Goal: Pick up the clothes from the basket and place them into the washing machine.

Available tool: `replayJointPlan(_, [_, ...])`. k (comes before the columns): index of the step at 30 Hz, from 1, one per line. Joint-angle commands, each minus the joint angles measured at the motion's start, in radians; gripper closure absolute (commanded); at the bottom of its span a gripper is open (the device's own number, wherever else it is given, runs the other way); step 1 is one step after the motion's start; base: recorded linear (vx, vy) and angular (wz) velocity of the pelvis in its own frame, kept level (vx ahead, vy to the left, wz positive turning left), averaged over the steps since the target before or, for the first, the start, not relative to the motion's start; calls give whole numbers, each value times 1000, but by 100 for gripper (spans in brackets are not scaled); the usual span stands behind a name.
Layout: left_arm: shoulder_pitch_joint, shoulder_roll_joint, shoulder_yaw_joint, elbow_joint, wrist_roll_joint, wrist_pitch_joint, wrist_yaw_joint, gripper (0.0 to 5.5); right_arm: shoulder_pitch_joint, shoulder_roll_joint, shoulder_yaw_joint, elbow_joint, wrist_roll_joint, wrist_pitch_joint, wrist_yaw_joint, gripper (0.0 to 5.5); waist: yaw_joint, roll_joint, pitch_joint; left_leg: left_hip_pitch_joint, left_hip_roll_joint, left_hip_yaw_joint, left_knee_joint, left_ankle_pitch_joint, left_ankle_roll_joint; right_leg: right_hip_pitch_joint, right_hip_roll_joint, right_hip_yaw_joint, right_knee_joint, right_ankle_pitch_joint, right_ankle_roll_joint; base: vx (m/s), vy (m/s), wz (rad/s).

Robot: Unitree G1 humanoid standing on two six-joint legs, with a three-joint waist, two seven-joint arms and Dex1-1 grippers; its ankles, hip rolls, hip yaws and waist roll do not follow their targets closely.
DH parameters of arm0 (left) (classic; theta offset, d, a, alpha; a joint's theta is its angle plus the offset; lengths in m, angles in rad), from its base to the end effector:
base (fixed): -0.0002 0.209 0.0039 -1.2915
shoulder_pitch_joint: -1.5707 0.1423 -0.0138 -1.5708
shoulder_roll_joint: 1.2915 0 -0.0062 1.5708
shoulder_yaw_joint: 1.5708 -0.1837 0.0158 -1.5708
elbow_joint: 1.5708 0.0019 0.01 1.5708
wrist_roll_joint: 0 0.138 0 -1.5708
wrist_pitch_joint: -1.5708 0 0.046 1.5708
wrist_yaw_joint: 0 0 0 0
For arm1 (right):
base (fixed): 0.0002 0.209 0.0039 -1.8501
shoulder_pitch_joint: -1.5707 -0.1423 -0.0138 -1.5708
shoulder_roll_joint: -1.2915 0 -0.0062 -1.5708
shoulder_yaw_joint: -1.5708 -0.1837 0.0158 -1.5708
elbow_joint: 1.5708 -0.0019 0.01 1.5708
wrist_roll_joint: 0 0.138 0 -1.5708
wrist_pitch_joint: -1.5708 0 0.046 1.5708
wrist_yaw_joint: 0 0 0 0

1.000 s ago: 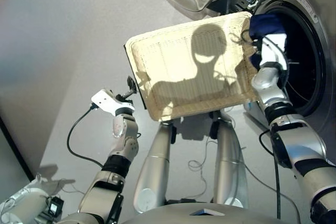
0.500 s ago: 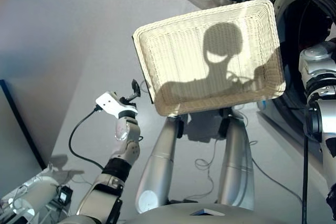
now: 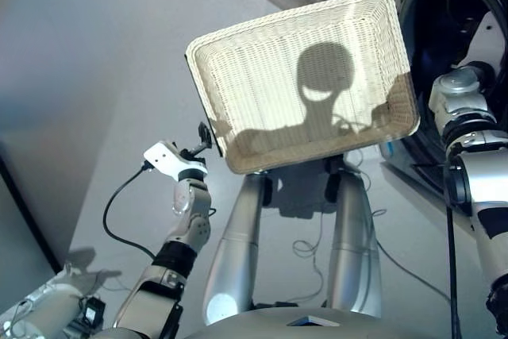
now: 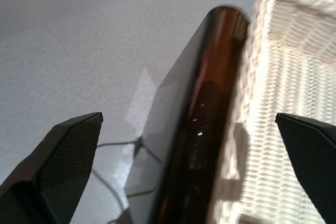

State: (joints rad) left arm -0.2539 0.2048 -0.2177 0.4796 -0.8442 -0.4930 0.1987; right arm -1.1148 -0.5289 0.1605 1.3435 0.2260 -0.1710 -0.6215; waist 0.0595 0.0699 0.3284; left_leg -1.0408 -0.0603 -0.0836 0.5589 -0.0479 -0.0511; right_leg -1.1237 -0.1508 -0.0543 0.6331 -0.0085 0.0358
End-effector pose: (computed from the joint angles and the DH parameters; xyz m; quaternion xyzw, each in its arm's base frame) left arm 0.2431 0.1654 0.0264 -0.2795 -0.0565 0.1226 0.9506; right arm 0.3559 -0.2547 0.1658 -0.1487 -0.0347 -0.4008 0.9034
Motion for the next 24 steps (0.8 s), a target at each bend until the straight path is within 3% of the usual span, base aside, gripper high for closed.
replayJointPlan(1, [32,26,59,0,-3,-19,-38,0,8,-17,70,-26,30,-69,83,0,0,18,-38,29,-10,5,-129,69,24,52,23,-75,-93,103,41,0,0,0])
replayJointPlan(11, [20,13,82,190,57,32,-101,0,181,150,78,-107,149,-126,327,0,19,-14,-67,185,8,-5,-279,102,15,198,35,-107,-234,114,42,-9,1,-3])
replayJointPlan(12, [18,15,89,215,77,33,-97,0,203,162,84,-125,146,-131,331,0,16,-19,-67,188,7,-2,-299,136,17,206,33,-115,-262,146,33,0,0,0])
replayJointPlan(13, [16,11,89,252,121,39,-84,0,232,178,92,-138,138,-134,343,0,16,-23,-74,223,14,-6,-309,110,13,235,37,-111,-263,118,43,0,0,0])
replayJointPlan(14, [18,4,87,282,136,40,-86,0,261,193,96,-151,141,-139,355,0,15,-26,-78,246,16,-7,-324,114,12,260,37,-112,-281,121,44,0,0,0])
replayJointPlan(15, [19,-1,90,303,142,37,-85,0,284,204,92,-171,146,-146,356,0,11,-30,-77,253,15,-4,-337,144,13,268,33,-119,-302,151,36,-62,31,-19])
replayJointPlan(17, [27,-5,95,351,187,40,-80,0,337,227,98,-196,108,-148,350,0,8,-37,-82,305,21,-7,-374,153,8,315,37,-120,-336,160,40,-31,21,0])
replayJointPlan(22, [29,4,119,387,210,22,-61,0,350,227,85,-184,26,-128,293,0,11,-40,-71,320,16,6,-379,151,17,327,37,-111,-354,169,44,-14,8,-13])
replayJointPlan(24, [8,17,131,398,213,15,-36,0,303,190,57,-123,-19,-93,230,0,17,-30,-62,276,4,7,-348,148,28,285,35,-101,-318,170,40,-69,23,-25])
